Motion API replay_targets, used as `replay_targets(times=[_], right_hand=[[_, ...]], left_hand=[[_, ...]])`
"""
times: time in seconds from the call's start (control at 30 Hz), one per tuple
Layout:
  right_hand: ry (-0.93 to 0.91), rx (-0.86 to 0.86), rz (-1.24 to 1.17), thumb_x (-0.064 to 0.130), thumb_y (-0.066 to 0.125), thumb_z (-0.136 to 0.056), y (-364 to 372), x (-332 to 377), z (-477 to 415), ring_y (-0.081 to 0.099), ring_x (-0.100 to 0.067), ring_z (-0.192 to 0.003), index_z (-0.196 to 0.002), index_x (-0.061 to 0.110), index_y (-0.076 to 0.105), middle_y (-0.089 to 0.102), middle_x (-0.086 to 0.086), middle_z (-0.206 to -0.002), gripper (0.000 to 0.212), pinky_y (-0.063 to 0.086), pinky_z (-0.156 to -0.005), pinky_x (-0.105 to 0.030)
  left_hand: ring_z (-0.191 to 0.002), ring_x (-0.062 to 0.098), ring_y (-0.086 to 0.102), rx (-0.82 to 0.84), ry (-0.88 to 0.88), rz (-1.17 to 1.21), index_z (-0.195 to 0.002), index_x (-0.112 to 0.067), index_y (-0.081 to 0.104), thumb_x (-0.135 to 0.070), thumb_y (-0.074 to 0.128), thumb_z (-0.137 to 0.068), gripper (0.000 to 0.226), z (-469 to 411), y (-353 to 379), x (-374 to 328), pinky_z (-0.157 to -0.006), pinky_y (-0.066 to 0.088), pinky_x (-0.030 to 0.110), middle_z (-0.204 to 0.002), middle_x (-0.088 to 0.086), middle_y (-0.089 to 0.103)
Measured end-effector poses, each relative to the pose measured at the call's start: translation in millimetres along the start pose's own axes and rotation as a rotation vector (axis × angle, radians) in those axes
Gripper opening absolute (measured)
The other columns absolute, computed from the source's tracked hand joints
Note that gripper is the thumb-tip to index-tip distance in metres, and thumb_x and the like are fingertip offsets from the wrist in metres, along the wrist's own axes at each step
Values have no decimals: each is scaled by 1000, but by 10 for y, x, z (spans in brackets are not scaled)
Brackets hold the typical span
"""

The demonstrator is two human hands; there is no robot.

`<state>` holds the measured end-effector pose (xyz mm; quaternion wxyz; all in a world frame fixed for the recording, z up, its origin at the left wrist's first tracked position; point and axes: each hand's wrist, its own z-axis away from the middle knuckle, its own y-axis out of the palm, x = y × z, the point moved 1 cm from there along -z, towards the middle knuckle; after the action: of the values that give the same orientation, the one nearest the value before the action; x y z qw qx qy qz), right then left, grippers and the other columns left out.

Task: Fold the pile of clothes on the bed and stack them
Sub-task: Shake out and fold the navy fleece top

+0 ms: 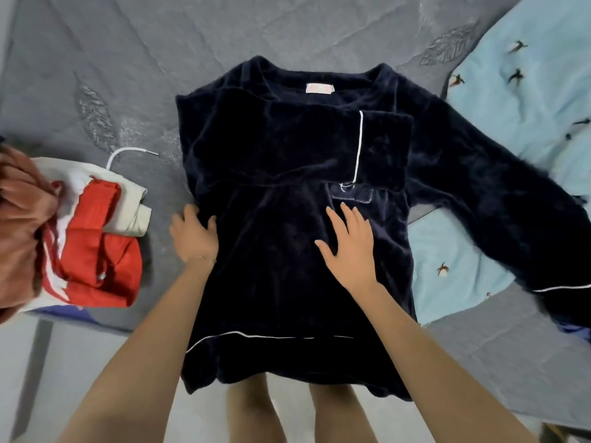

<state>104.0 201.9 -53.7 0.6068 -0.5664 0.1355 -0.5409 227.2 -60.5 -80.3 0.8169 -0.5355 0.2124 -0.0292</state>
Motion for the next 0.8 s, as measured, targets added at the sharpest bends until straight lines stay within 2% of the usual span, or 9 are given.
replay_targets(times=[0.13, 0.23, 0.3, 0.4, 0.5, 0.6, 0.67, 0.73, 0.8], right_hand=[[0, -21, 28, 40, 61, -94, 100, 210, -86, 15, -30, -150, -151, 20, 34, 28, -11, -158, 67, 7, -121, -48], [18, -21, 41, 42, 63, -92, 162, 352, -130, 16, -31, -149, -151, 20, 35, 29, -12, -158, 68, 8, -121, -49], [39, -27, 53, 43, 63, -92, 195, 444, -150, 16, -31, -149, -151, 20, 35, 29, -12, -158, 69, 8, -121, -50], [63, -32, 60, 45, 62, -92, 237, 574, -147, 15, -31, -150, -152, 22, 33, 27, -12, -159, 70, 8, -121, -50], [105, 4, 80, 47, 59, -93, 282, 651, -136, 10, -29, -151, -154, 24, 27, 20, -11, -161, 72, 6, -122, -50], [173, 50, 98, 50, 55, -94, 323, 665, -107, 4, -28, -151, -156, 26, 20, 12, -9, -163, 75, 2, -122, -49], [197, 57, 104, 51, 54, -94, 329, 651, -74, 3, -29, -151, -156, 27, 18, 11, -9, -164, 76, 1, -122, -49], [213, 53, 112, 52, 54, -95, 303, 617, -31, 2, -28, -152, -156, 28, 17, 10, -9, -164, 76, 1, -122, -49], [221, 34, 120, 52, 54, -94, 254, 559, 11, 1, -28, -152, -156, 28, 17, 10, -8, -164, 75, 1, -122, -49]], left_hand=[[-105, 42, 48, -13, 130, -7, -107, 0, 57, -11, 57, -93, 17, -94, -75, 61, -88, 34, 46, -111, 25, 54], [-96, 38, 55, -33, 135, 192, -101, 3, 56, -3, 52, -94, 10, -143, -179, 141, -81, 37, 41, -100, 24, 60], [-93, 32, 57, -52, 85, 307, -105, 5, 55, 1, 48, -96, 12, -166, -272, 176, -81, 37, 35, -100, 23, 61], [-92, 21, 50, -72, 112, 366, -109, 8, 52, 5, 42, -97, 17, -244, -420, 207, -81, 33, 22, -100, 20, 59], [-90, 25, 50, -78, 174, 358, -108, 10, 51, 7, 40, -97, 17, -414, -497, 251, -80, 30, 19, -98, 22, 57], [-100, 41, 53, -16, 227, 268, -112, 11, 49, 9, 44, -93, 19, -496, -447, 291, -85, 34, 29, -106, 31, 55], [-109, 46, 49, -10, 293, 180, -119, 10, 47, 10, 51, -87, 33, -453, -396, 275, -95, 36, 40, -118, 33, 49], [-122, 45, 44, -67, 398, 43, -130, 3, 45, 5, 54, -82, 49, -361, -373, 195, -103, 35, 51, -133, 29, 45], [-133, 41, 37, -76, 534, -56, -140, -7, 41, 1, 53, -81, 60, -230, -360, 37, -110, 28, 55, -146, 23, 38]])
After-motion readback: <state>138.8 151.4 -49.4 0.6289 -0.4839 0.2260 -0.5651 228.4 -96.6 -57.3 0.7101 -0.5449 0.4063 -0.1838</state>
